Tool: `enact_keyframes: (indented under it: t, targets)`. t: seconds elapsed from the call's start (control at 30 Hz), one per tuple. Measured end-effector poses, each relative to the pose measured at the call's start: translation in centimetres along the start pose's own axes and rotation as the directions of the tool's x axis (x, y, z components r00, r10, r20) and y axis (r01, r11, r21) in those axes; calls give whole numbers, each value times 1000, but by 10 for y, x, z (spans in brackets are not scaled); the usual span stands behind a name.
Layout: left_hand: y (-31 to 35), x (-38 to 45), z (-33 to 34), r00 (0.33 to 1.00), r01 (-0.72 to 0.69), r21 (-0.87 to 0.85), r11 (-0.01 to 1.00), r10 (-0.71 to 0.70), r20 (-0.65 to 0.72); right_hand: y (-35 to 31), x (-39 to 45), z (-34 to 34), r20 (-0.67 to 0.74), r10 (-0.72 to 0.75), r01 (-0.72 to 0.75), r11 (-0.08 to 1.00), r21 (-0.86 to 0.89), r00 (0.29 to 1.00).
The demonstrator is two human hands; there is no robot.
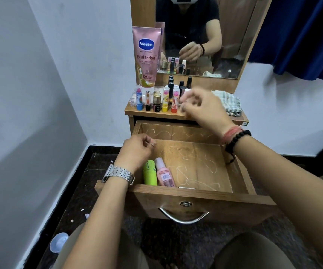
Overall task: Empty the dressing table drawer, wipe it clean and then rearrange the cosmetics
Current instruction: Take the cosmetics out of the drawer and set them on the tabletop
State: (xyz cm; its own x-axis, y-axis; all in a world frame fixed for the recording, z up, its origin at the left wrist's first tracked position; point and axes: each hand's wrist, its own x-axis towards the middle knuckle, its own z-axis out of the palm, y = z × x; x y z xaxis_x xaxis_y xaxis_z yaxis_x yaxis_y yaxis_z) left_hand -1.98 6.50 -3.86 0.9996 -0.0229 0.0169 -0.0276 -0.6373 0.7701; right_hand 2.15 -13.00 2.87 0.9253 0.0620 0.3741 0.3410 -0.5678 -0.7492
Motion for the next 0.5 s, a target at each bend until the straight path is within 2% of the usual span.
enact_keyframes:
  t: [0.03,0.07,0.1,0.17,0.27,0.4,0.5]
  targets:
    - [1,-1,-1,1000,-7,121,993,5,12,1,-9,4,188,68,-66,998,-13,980]
    - [2,-3,-1,1000,-15,245,969,9,26,4,-17,9,350,145,-128,989,-70,926]
    - [4,-4,-2,999,-21,353,935,6,44,8,-24,15,463,220,-158,973,-169,859]
    - [5,-8,-2,993,-19,506,863,-42,108,19,-36,31,576,354,-149,916,-371,737]
    - [6,-12,2,960,-12,638,770,-169,222,29,-51,58,602,480,-166,849,-501,638]
    - [7,-15,9,913,-29,713,700,-273,305,27,-60,80,588,514,-175,826,-536,625]
    - [9,-16,9,882,-38,717,696,-314,352,25,-62,88,585,520,-182,823,-539,622]
